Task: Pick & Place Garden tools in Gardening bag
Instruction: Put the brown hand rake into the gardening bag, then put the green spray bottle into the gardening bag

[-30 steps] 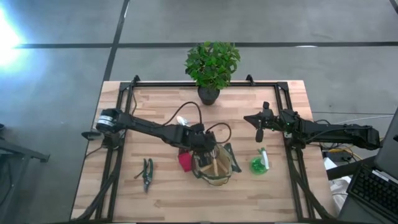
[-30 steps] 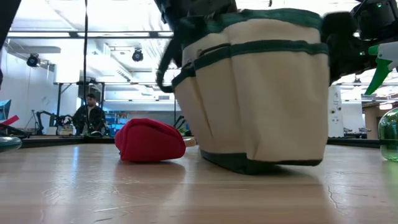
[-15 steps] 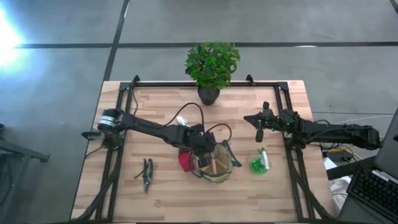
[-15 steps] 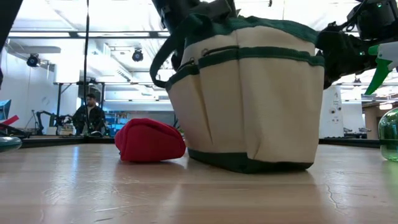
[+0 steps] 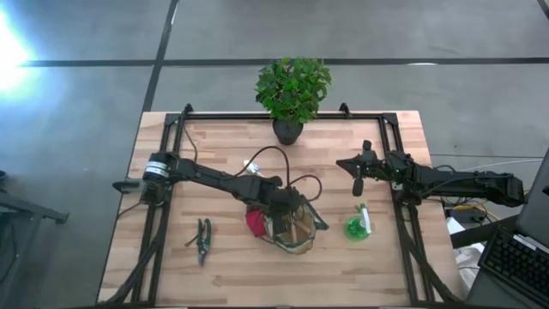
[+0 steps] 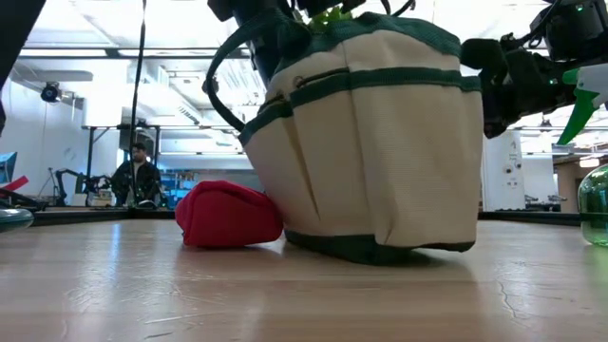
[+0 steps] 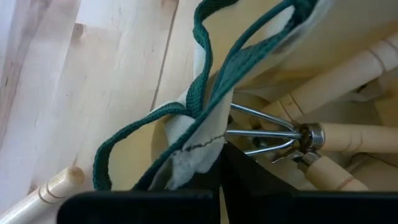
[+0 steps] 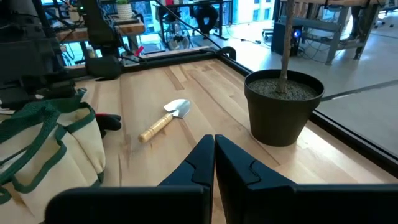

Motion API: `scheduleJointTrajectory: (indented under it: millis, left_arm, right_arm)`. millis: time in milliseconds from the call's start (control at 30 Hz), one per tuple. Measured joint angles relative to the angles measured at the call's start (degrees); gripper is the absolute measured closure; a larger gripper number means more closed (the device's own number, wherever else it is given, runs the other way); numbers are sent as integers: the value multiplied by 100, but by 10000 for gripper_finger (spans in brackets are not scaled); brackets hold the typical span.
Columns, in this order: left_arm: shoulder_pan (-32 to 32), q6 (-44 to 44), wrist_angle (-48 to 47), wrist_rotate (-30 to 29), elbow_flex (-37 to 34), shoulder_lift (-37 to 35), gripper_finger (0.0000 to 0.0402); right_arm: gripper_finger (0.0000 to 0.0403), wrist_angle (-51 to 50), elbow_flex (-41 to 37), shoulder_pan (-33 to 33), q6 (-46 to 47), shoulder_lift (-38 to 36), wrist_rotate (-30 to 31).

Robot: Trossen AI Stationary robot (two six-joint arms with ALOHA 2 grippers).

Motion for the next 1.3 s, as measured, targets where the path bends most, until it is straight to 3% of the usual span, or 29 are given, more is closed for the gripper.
scheduleJointTrajectory:
  millis: [133, 533, 700, 1000, 1300]
  left_arm:
    - [0, 147, -17, 4, 0, 2, 373]
    - [-2, 487, -258, 280, 249, -17, 235]
    - [2, 746, -349, 269, 429, -248, 196]
    - [13, 760, -639, 244, 455, -807, 193]
    - [31, 740, -2095, -209, 455, -1630, 196]
  right_arm:
    - [394, 0, 0, 0, 0, 0, 0]
    - [394, 0, 0, 0, 14, 0, 1]
    - [394, 0, 0, 0, 16, -1, 0]
    - [394, 0, 0, 0, 9, 0, -1]
    - [394, 0, 0, 0, 5, 0, 0]
